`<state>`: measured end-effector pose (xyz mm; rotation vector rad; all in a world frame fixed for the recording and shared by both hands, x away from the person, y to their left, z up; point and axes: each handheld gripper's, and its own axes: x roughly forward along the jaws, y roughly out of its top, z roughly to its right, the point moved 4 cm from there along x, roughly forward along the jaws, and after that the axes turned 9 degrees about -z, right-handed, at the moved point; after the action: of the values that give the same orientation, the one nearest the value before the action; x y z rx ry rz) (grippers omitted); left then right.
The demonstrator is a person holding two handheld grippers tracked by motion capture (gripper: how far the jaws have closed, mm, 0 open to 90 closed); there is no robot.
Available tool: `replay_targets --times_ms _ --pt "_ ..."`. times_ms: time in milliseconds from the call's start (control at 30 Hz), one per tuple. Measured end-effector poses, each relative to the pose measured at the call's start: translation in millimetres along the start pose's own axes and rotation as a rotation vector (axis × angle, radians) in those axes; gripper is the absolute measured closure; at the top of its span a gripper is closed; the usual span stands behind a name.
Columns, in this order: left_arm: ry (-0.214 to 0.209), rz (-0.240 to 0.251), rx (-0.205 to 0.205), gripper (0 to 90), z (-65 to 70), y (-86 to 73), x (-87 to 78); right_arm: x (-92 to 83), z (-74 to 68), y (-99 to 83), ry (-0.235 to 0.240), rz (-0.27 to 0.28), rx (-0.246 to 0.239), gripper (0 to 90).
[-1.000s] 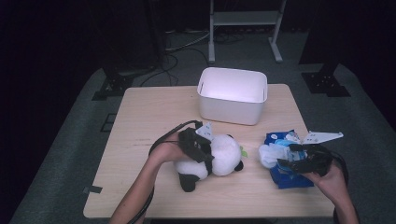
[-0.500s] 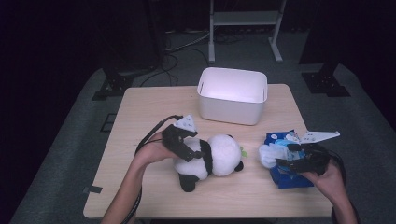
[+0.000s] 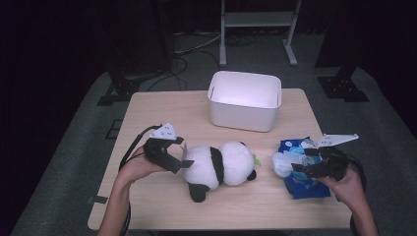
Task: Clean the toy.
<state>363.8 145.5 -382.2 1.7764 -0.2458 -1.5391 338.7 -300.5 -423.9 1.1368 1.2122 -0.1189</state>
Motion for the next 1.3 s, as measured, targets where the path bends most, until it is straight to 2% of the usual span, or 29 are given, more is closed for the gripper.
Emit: replay_targets --times_ms 33,167,233,433,567,633,667,700,800,900,1033,1300 --pt "0.011 -0.005 -0.001 8.4 -0.6 -1.0 -0.4 0.7 1.0 -0.1 0.001 -0.007 0.000 17.2" --pt "0.013 0.005 -0.006 8.4 -1.5 -2.4 -2.5 5.4 1.1 2.0 0.010 -0.021 -0.010 17.9" --pt "0.014 0.000 -0.004 8.4 -1.2 -3.3 -1.8 8.6 0.1 3.6 0.014 -0.036 -0.026 21.6" --pt "0.015 -0.003 -0.013 8.4 -4.1 -7.5 -2.0 27.9 -1.4 7.8 0.011 -0.129 -0.093 26.3" --pt "0.010 -0.003 -0.016 8.4 -4.7 -11.1 -2.5 37.2 -0.8 6.7 -0.015 -0.190 -0.120 36.8" --pt "0.007 0.001 -0.020 8.4 -5.8 -12.4 -3.3 41.0 0.2 5.3 -0.037 -0.214 -0.143 45.2" --pt "0.007 0.002 -0.023 8.4 -6.9 -13.2 -4.1 43.3 0.3 3.7 -0.020 -0.222 -0.137 55.0" --pt "0.008 0.003 -0.028 8.4 -7.8 -14.1 -4.6 43.3 0.3 3.7 -0.020 -0.222 -0.137 55.0" --pt "-0.003 0.004 -0.033 8.3 -9.1 -16.6 -3.9 43.0 1.9 2.6 -0.006 -0.217 -0.132 69.9" --pt "-0.016 -0.008 -0.027 8.4 -8.5 -18.2 -0.9 39.8 3.9 2.1 0.008 -0.213 -0.121 79.9" --pt "-0.035 -0.009 -0.024 8.4 -7.4 -18.1 3.4 33.4 4.7 2.5 0.017 -0.198 -0.113 83.6" --pt "-0.072 -0.011 -0.020 8.4 -4.4 -18.9 10.5 6.9 3.1 12.5 0.060 -0.103 -0.089 84.8"
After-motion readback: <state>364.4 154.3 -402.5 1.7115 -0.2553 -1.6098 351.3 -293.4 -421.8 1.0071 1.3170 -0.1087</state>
